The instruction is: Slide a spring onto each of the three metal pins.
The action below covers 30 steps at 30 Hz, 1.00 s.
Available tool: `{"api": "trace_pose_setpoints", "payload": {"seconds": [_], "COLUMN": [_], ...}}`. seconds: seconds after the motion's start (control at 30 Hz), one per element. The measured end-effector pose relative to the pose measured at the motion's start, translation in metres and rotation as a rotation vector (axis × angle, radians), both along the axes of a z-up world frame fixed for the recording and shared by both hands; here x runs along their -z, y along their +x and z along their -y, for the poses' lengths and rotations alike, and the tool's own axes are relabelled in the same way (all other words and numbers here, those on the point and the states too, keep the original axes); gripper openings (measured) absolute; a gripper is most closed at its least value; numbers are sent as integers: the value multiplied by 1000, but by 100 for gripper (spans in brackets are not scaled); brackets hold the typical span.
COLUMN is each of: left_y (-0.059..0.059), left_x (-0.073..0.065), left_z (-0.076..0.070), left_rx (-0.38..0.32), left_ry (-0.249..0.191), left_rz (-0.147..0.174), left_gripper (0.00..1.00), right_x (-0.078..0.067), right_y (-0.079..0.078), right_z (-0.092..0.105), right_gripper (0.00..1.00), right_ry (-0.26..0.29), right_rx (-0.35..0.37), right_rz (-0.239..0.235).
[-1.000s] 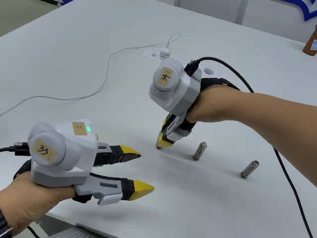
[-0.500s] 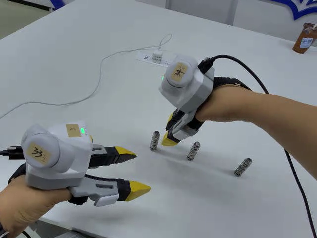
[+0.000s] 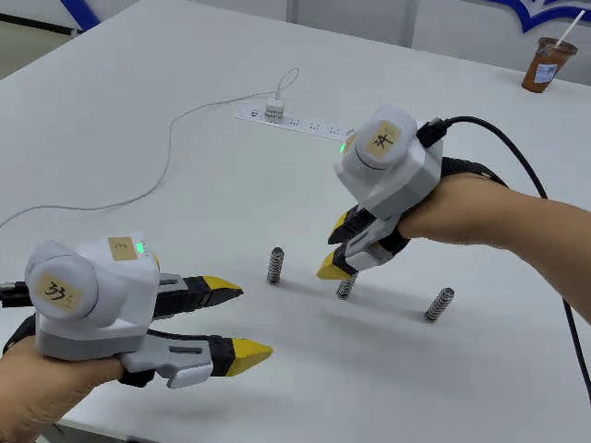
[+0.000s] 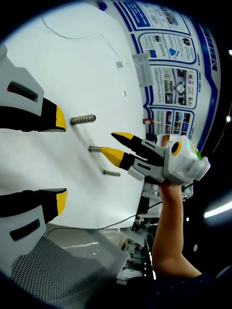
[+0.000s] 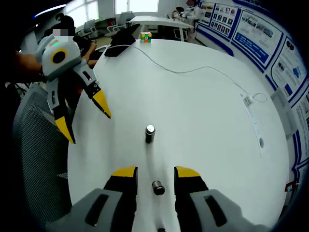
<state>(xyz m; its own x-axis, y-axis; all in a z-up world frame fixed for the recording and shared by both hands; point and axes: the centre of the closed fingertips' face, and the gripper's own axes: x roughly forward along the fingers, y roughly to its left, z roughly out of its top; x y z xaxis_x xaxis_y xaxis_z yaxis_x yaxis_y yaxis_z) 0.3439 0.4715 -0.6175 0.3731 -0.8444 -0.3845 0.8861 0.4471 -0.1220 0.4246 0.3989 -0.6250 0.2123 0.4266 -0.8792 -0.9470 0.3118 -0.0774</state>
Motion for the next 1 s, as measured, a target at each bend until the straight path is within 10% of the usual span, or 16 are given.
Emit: {"api": "trace_pose_setpoints", "payload": {"seconds": [1.0], "left_y": [8], "left_x": [-5], "left_z": [4], "left_rx": [-11], "left_ry": [-5], "left_rz": [6], "left_gripper": [51], "right_x": [-19], "right_y": [-31], "right_z": [46], "right_gripper": [43], "right_ry": [201], "right_rx": [208], "right_rz": [111]}}
